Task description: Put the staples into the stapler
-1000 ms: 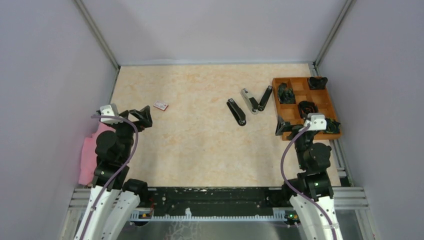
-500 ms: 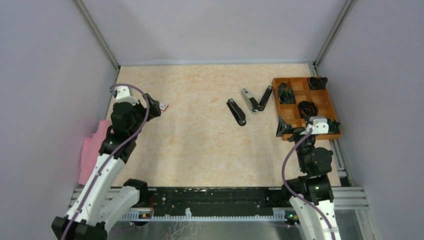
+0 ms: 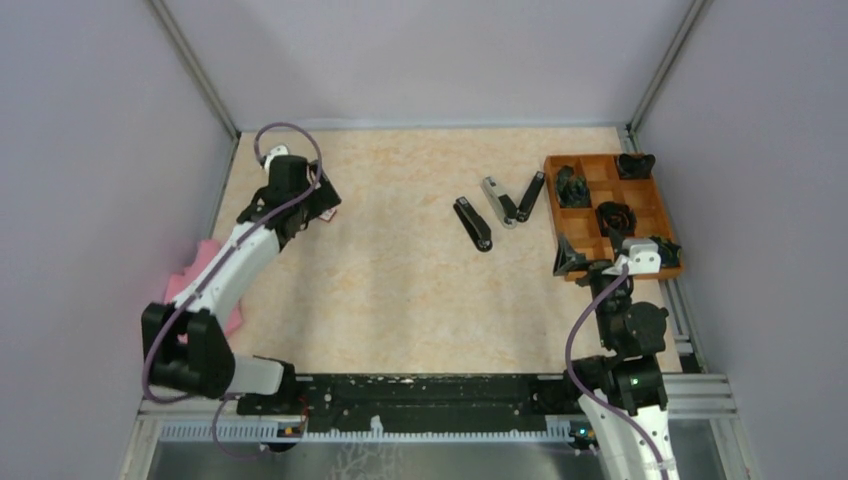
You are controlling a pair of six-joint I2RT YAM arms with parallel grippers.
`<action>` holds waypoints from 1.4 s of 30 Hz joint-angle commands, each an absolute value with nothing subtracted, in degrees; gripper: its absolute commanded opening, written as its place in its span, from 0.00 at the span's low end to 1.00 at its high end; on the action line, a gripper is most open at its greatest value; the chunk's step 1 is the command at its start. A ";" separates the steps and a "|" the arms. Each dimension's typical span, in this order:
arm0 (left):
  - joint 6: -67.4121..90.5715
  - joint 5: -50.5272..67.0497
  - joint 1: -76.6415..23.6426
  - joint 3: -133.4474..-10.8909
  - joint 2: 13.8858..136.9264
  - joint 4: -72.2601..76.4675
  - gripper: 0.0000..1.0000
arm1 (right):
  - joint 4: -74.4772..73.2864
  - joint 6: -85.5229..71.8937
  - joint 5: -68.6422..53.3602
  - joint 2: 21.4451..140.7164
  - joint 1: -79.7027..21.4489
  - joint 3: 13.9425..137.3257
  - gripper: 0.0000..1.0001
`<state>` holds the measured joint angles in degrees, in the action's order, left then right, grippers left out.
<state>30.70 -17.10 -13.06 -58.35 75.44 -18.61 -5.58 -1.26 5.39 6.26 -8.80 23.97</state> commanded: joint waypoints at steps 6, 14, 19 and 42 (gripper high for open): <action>41.36 -25.07 -10.52 -75.28 95.26 -33.25 0.99 | -3.77 -1.83 3.93 5.36 -8.25 23.90 0.99; 47.16 -18.91 -5.59 -83.17 108.11 -36.09 0.99 | -3.78 -1.82 3.78 5.53 -8.25 23.73 0.99; 48.88 -15.06 -3.44 -86.74 113.21 -36.21 0.94 | -3.76 -1.84 3.36 6.31 -8.24 23.64 0.99; 50.38 -16.13 -2.58 -100.52 127.28 -48.41 0.75 | -3.65 -1.48 3.43 7.12 -8.25 23.47 0.99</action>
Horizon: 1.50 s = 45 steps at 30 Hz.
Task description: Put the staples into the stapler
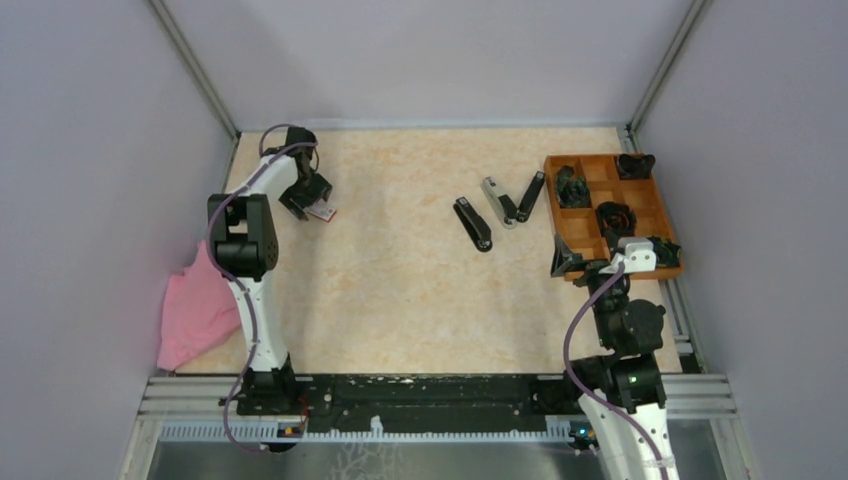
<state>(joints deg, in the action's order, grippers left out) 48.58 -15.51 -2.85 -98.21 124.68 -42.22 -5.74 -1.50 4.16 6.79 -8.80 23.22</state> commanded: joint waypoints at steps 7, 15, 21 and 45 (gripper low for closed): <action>51.70 -15.90 -2.63 -102.47 129.87 -53.54 0.72 | -3.70 -1.58 3.11 6.44 -8.25 23.46 0.99; 51.37 -14.16 -2.57 -99.93 129.15 -53.40 0.59 | -3.76 -1.75 2.75 5.50 -8.26 23.36 0.99; 50.55 -11.47 -2.89 -92.42 124.57 -50.67 0.52 | -3.63 -1.89 2.47 4.94 -8.26 23.27 0.99; 55.67 -2.97 -23.55 -64.81 107.40 -46.15 0.52 | -2.84 -2.90 1.49 2.14 -9.35 22.91 0.99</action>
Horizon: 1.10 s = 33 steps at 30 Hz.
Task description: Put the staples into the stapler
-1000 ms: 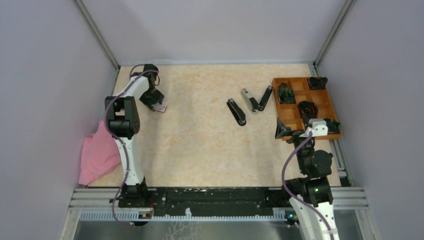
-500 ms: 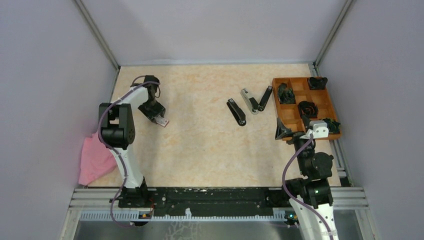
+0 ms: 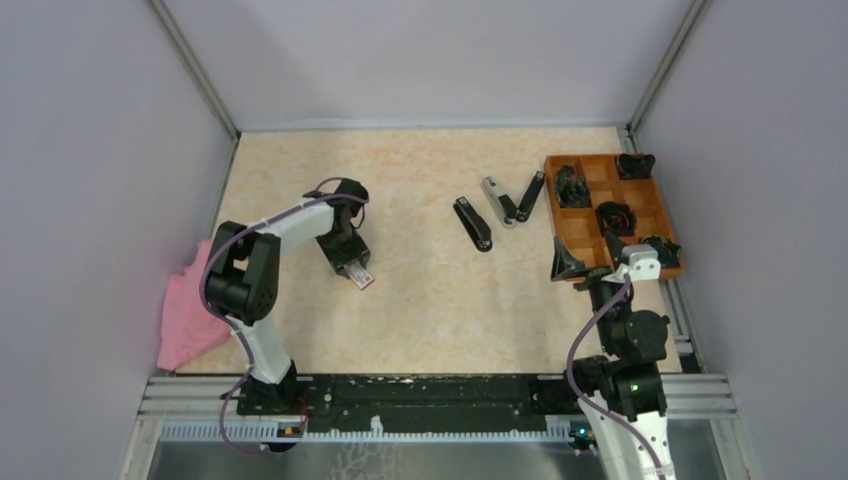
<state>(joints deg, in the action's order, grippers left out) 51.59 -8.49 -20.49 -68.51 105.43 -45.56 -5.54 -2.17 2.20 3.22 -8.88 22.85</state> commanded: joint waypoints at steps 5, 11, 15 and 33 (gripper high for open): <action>58.07 -3.21 -26.80 -64.07 105.39 -46.23 0.62 | -2.85 -2.99 1.48 1.45 -9.91 22.87 0.99; 59.54 -2.54 -30.19 -65.99 106.06 -45.51 0.68 | -2.73 -3.08 1.47 0.72 -10.34 22.76 0.99; 59.84 -2.63 -32.16 -68.64 108.07 -44.82 0.69 | -2.83 -3.03 1.41 0.54 -10.87 22.73 0.99; 48.84 -4.11 -34.21 -71.20 102.94 -30.80 0.76 | -3.22 -3.48 -3.10 5.76 -12.26 23.43 0.99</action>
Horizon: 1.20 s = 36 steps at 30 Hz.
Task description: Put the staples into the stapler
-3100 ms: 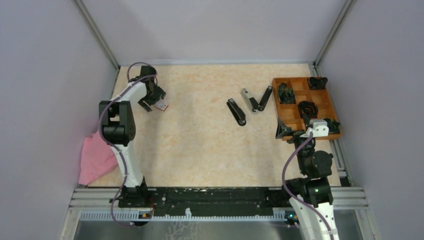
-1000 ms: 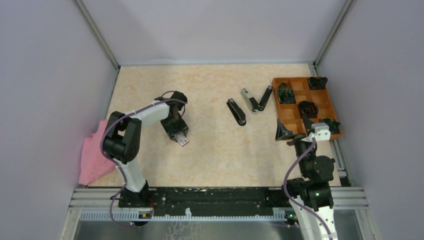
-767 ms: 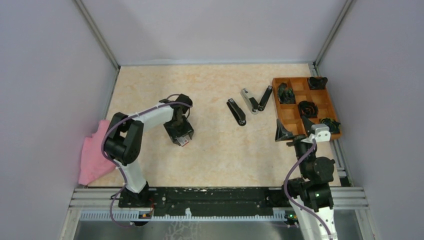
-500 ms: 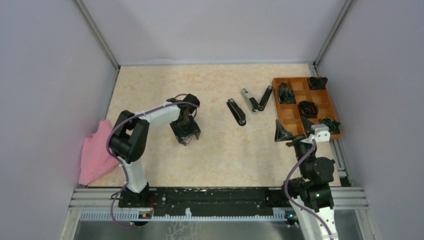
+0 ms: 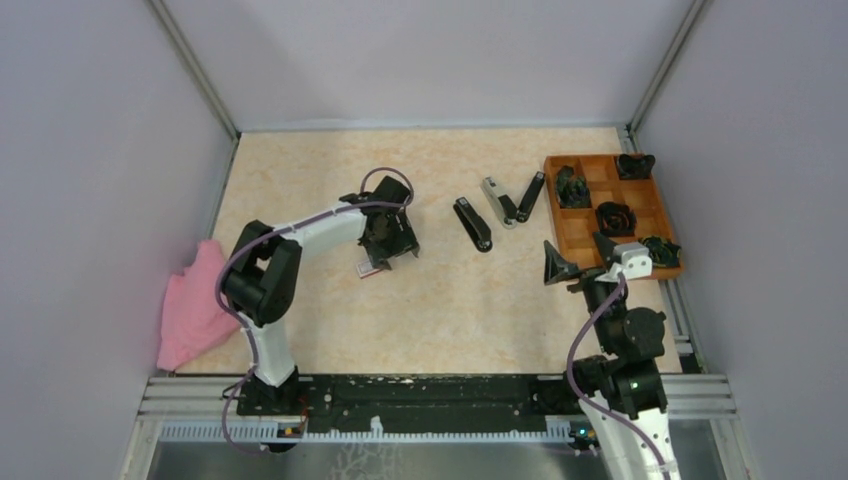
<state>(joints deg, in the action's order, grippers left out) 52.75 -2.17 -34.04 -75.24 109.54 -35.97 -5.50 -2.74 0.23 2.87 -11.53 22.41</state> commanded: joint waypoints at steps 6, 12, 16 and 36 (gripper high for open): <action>45.32 -9.95 -31.50 -64.74 94.35 -29.70 0.81 | -3.33 -3.59 -6.18 9.52 -12.22 24.11 0.99; 43.76 -7.05 -24.38 -60.65 91.83 -27.15 0.83 | -3.50 -2.96 -7.21 11.95 -12.22 24.31 0.99; 42.54 -5.75 -21.39 -60.60 94.56 -26.66 0.82 | -3.99 -2.29 -7.74 13.33 -12.25 24.61 0.99; 39.65 4.92 -23.36 -58.18 99.75 -22.05 0.74 | -5.87 -1.77 -16.90 22.15 -12.25 28.44 0.99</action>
<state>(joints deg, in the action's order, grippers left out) 40.99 1.19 -21.28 -59.83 98.87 -24.27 -7.14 -2.09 -11.33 19.16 -11.90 23.40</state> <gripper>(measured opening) 0.743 0.987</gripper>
